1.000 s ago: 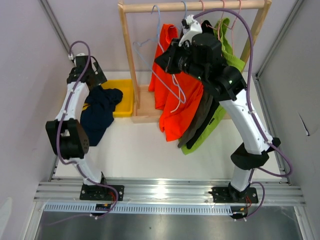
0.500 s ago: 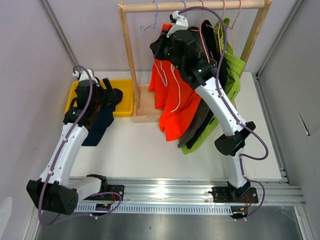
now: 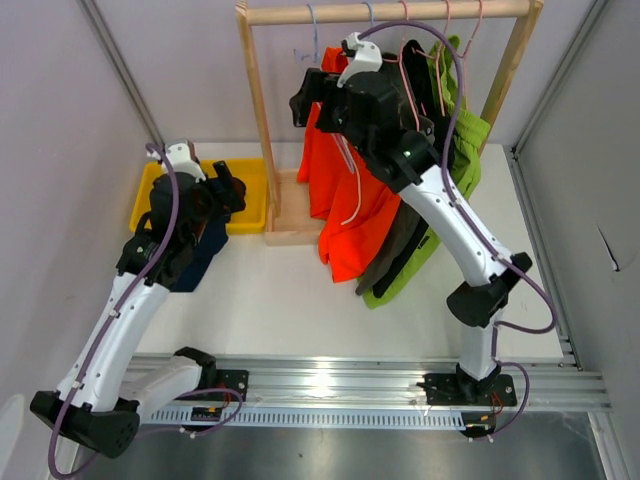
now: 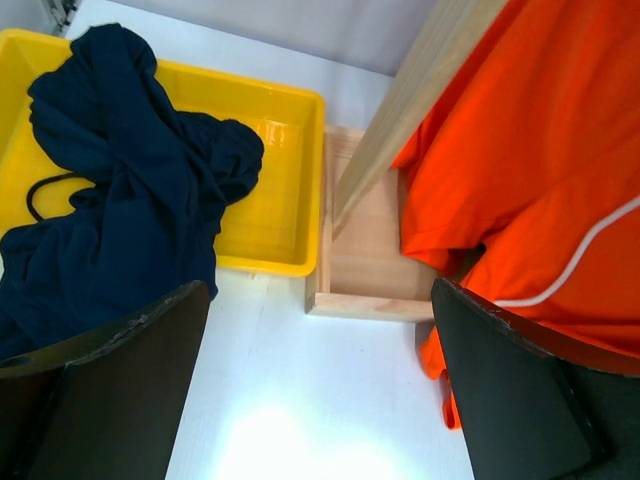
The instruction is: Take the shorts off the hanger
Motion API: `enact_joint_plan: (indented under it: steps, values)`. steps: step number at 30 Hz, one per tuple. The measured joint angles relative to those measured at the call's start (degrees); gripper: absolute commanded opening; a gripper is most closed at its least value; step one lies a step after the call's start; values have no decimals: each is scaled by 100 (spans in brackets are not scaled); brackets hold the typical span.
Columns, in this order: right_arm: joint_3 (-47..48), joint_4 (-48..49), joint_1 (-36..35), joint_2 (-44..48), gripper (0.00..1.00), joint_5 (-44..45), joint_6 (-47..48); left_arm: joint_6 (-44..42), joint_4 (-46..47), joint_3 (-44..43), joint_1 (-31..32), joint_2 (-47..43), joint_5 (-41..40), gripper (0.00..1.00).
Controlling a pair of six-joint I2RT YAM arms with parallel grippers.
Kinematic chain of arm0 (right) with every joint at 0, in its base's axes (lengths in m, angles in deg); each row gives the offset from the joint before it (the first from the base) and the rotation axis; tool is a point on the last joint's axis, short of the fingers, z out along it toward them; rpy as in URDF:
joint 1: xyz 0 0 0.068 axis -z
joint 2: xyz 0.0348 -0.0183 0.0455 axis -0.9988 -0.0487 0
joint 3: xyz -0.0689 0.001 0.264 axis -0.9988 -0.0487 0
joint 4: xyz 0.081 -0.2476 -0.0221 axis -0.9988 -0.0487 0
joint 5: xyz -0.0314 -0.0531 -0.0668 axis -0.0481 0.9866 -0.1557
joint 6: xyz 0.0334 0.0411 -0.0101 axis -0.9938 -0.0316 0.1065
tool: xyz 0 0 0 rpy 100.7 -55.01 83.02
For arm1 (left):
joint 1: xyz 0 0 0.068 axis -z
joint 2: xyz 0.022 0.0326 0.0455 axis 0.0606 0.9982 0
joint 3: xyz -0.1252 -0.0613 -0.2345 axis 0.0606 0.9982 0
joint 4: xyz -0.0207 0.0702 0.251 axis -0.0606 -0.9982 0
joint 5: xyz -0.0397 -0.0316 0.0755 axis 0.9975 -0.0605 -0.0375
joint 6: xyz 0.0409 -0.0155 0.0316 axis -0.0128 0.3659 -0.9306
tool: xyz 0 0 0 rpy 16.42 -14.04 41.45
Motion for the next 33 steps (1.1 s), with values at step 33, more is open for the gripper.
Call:
enact_joint_plan:
  steps: [33]
  values:
    - [-494,-350,1001,1029,69,11,393,-48,39,1864,170,-1257,256,99]
